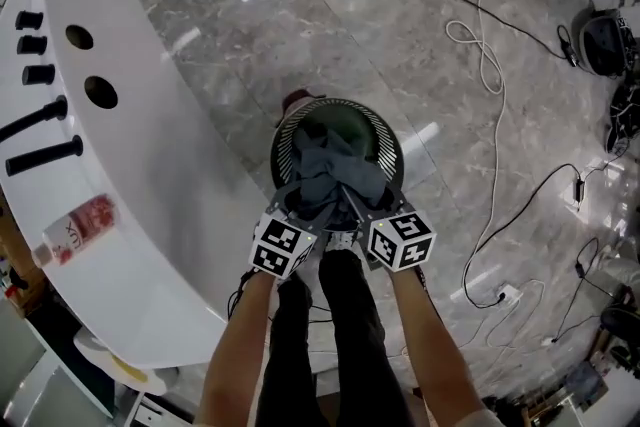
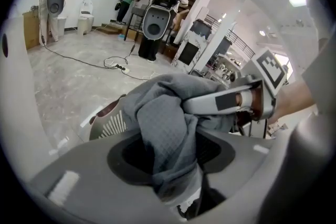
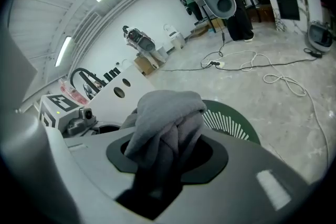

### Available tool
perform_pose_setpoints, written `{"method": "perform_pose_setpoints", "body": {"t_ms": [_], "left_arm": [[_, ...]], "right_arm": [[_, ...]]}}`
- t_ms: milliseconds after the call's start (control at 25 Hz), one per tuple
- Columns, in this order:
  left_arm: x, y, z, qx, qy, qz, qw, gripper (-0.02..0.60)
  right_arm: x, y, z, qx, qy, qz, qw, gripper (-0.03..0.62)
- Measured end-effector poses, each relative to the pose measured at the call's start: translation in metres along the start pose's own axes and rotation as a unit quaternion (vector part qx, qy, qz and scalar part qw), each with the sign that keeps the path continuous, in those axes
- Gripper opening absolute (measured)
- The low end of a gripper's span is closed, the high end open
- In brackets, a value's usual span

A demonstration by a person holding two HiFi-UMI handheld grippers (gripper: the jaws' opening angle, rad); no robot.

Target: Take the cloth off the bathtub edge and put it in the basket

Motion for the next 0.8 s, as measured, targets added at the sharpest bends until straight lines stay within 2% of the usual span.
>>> {"method": "perform_pose_setpoints", "body": {"t_ms": [320, 440, 680, 800], "left_arm": [[-0.036, 0.050, -0.034, -0.034, -0.023, 0.012, 0.9991, 0.256], [-0.048, 0.071, -0.045, -0.041, -0.046, 0.029, 0.9977, 0.256], [-0.072, 0.121, -0.059, -0.050, -0.052, 0.047, 0.9963, 0.256], [-0.077, 0.138, -0.071, -0.053, -0.068, 0.053, 0.9948, 0.256]], "right_arm": [[0.038, 0.052, -0.033, -0.034, 0.001, -0.026, 0.999, 0.156], [0.053, 0.068, -0.044, -0.041, 0.012, -0.050, 0.998, 0.156], [0.091, 0.099, -0.062, -0.042, 0.016, -0.100, 0.994, 0.156], [0.106, 0.109, -0.077, -0.052, 0.025, -0.120, 0.991, 0.156]]}}
Point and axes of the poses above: the fingertips, and each gripper's own axes: y forward along the fingers, x to its right, z out of its top, the point moved 5 cm from there along -y, backward along the fingers, and after that the axes turned 5 degrees about -z, right-handed, at the moved point
